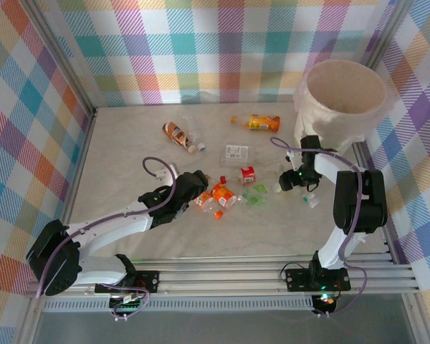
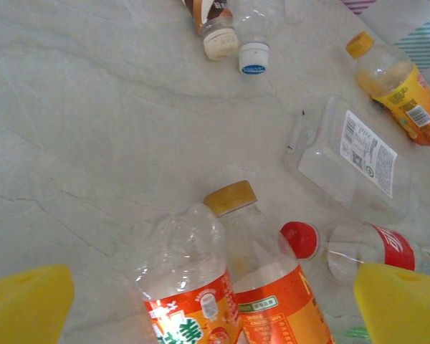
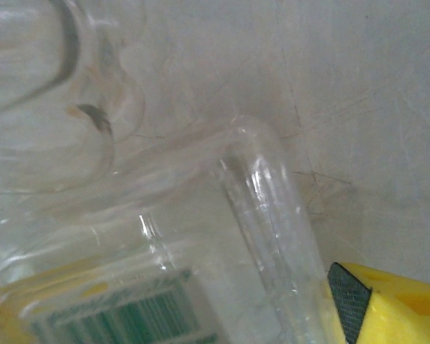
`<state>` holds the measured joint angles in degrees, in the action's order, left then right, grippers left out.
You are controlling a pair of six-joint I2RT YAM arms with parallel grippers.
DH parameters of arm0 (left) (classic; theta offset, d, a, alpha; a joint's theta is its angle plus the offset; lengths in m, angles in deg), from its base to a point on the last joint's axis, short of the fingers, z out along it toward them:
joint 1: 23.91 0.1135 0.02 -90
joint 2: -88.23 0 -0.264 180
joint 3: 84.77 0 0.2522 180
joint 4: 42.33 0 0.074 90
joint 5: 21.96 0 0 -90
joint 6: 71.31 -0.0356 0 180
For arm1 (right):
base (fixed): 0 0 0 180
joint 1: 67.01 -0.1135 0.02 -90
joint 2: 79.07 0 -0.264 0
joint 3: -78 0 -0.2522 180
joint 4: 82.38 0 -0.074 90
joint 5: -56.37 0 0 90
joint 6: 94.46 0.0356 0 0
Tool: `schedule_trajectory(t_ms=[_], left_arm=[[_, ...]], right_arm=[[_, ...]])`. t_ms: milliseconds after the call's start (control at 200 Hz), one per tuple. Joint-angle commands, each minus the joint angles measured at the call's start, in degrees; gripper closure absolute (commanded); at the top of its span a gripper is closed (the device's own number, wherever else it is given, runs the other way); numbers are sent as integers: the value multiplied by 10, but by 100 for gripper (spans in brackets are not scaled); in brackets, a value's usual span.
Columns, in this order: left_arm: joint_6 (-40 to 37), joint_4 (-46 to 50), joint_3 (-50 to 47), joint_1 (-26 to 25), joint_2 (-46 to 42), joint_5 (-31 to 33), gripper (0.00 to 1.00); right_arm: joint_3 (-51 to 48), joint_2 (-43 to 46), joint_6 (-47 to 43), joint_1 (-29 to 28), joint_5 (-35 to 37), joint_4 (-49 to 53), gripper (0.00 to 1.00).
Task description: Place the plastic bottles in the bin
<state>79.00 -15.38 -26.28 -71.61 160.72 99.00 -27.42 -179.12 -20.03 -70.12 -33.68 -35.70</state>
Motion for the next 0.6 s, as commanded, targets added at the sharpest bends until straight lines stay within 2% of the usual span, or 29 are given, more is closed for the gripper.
schedule_trajectory(t_ms=[0, 145, 400, 595], left_arm=[[-19, -34, 22, 7, 6, -1, 0], [-36, -64, 21, 7, 9, -13, 0], [-115, -127, 25, 6, 12, -68, 0], [-200, -205, 39, 7, 29, -166, 0]], right_arm=[[5, 6, 26, -5, 10, -5, 23], [-3, 32, 33, -9, 13, -1, 31], [-16, 122, 42, -15, 24, 17, 42], [-19, 203, 42, -23, -48, 23, 48]])
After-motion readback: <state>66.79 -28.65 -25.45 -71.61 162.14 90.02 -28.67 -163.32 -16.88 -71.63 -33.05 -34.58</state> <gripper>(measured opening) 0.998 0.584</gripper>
